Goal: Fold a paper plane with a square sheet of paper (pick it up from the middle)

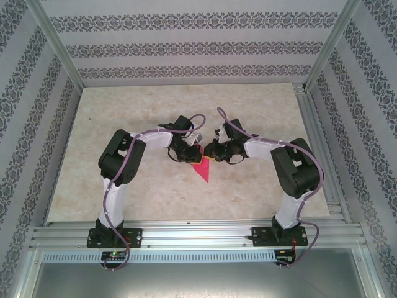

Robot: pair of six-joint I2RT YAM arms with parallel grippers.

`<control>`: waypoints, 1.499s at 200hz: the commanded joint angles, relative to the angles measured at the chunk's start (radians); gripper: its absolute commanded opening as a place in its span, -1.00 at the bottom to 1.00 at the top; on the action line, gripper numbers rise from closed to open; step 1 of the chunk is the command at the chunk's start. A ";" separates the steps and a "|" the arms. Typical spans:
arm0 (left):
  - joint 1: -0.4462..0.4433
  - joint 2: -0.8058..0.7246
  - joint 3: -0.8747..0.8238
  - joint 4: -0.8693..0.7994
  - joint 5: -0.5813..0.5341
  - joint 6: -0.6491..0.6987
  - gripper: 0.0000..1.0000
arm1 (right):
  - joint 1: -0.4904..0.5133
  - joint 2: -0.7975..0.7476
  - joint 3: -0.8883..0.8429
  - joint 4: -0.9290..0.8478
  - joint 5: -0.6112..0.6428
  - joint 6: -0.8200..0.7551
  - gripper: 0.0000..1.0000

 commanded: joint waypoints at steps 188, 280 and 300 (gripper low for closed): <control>0.002 0.035 0.029 -0.024 -0.045 0.025 -0.95 | -0.029 0.107 0.044 0.036 0.042 0.013 -0.59; 0.003 0.028 0.020 -0.029 -0.057 0.030 -0.95 | -0.051 0.011 0.022 0.076 -0.009 0.035 -0.59; 0.002 0.035 0.021 -0.019 -0.045 0.024 -0.95 | -0.051 0.035 0.024 0.067 0.005 0.030 -0.60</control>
